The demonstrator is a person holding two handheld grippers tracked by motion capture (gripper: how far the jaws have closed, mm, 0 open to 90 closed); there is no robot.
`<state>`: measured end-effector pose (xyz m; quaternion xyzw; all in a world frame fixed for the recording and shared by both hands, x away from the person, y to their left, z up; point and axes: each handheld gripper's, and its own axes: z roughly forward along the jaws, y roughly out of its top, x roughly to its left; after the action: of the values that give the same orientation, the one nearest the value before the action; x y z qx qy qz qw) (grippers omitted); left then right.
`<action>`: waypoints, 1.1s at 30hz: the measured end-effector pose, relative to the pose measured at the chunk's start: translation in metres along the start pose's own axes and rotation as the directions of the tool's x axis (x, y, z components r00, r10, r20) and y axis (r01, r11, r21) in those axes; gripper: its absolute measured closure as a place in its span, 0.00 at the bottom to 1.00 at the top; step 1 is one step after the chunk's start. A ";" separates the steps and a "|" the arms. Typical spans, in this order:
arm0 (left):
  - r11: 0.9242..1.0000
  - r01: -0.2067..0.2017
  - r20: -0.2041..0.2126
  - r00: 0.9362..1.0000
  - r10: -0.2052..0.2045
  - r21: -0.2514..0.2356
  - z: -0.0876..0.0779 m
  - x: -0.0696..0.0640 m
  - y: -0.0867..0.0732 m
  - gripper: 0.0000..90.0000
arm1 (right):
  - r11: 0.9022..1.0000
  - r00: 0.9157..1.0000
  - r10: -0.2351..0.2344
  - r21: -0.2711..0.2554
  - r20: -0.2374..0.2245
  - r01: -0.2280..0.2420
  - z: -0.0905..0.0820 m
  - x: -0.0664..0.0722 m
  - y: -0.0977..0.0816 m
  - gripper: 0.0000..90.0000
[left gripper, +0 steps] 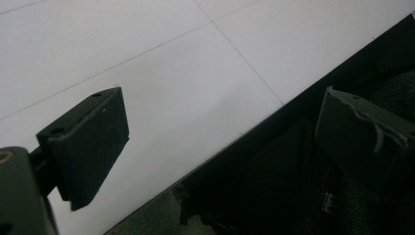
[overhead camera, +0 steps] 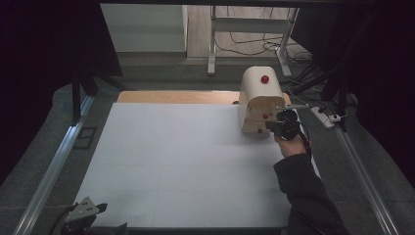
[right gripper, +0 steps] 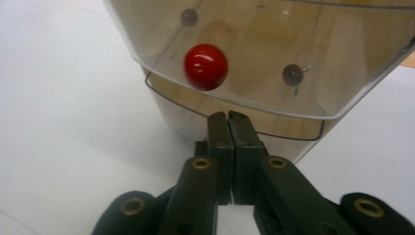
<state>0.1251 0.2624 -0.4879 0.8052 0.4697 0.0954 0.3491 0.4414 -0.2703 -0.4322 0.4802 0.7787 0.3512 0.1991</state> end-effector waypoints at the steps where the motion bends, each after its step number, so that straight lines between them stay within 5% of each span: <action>1: 1.000 0.000 0.000 1.000 0.000 0.000 0.000 0.000 0.000 0.07 | 1.000 1.000 0.000 -0.001 -0.004 0.000 0.000 0.001 0.000 0.96; 14: 1.000 0.010 0.009 1.000 -0.010 -0.011 -0.001 0.001 -0.001 0.07 | 0.999 0.997 -0.022 0.031 -0.073 0.024 -0.007 0.011 -0.005 0.76; 33: 1.000 0.017 0.017 1.000 -0.017 -0.016 -0.002 0.003 -0.001 0.07 | 0.998 0.994 -0.036 0.055 -0.105 0.042 -0.010 0.026 -0.012 0.28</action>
<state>0.1243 0.2661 -0.4875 0.7993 0.4727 0.0895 0.3602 0.4159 -0.2543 -0.4337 0.4515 0.8071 0.3491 0.1514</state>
